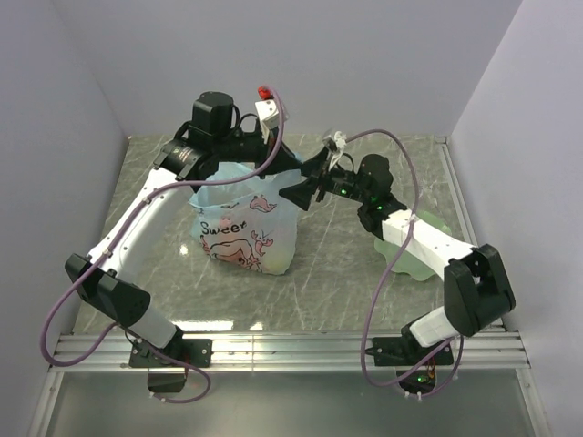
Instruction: Place the fake fruits into the plastic bag and tie a complex knot
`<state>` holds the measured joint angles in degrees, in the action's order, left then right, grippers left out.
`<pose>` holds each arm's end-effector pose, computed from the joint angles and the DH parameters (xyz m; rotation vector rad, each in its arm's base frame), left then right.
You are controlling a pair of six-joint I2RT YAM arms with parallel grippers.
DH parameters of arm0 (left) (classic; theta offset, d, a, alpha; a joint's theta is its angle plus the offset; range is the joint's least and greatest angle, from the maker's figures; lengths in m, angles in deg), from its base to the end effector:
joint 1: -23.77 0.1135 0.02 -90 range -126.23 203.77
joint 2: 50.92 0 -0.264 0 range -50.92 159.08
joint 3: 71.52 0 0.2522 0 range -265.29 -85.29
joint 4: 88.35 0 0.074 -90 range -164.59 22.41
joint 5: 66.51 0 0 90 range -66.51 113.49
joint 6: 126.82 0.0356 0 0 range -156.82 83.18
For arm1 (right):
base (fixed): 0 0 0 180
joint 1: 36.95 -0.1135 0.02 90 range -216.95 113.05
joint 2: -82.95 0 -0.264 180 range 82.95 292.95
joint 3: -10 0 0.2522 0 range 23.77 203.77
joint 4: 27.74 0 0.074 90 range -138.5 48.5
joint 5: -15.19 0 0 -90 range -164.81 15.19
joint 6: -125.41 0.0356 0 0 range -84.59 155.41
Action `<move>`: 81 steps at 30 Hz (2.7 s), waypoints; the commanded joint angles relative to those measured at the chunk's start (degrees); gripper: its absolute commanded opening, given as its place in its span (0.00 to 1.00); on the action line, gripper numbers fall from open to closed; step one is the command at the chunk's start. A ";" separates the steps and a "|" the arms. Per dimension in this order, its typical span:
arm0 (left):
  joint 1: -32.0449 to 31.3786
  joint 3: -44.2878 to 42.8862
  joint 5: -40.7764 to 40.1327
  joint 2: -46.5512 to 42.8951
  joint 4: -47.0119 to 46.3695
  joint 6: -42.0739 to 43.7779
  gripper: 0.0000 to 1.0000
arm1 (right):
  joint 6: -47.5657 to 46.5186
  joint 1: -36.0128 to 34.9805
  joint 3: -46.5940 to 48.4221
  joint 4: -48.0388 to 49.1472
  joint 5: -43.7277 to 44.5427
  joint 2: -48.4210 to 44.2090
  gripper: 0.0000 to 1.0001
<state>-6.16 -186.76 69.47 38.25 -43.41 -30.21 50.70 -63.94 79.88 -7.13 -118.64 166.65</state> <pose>0.2785 -0.1899 0.4564 1.1088 1.5749 -1.0322 0.2872 0.1740 0.3274 -0.8032 1.3787 1.1357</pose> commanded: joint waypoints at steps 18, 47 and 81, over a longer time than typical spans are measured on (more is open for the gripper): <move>2.60 7.77 -12.12 -4.60 -16.07 -3.63 0.29 | 4.57 -3.70 7.25 5.18 -2.31 15.18 0.00; 8.50 35.01 -4.05 3.56 -14.03 23.99 0.04 | -9.41 12.12 24.90 -33.93 -16.03 22.38 0.00; -0.30 38.80 -14.78 10.77 -36.54 -25.77 0.02 | 8.52 11.25 19.03 -31.56 -14.53 22.29 0.84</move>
<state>-7.05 -148.31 51.94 51.62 -79.30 -55.09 55.03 -52.35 99.75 -50.12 -130.08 192.96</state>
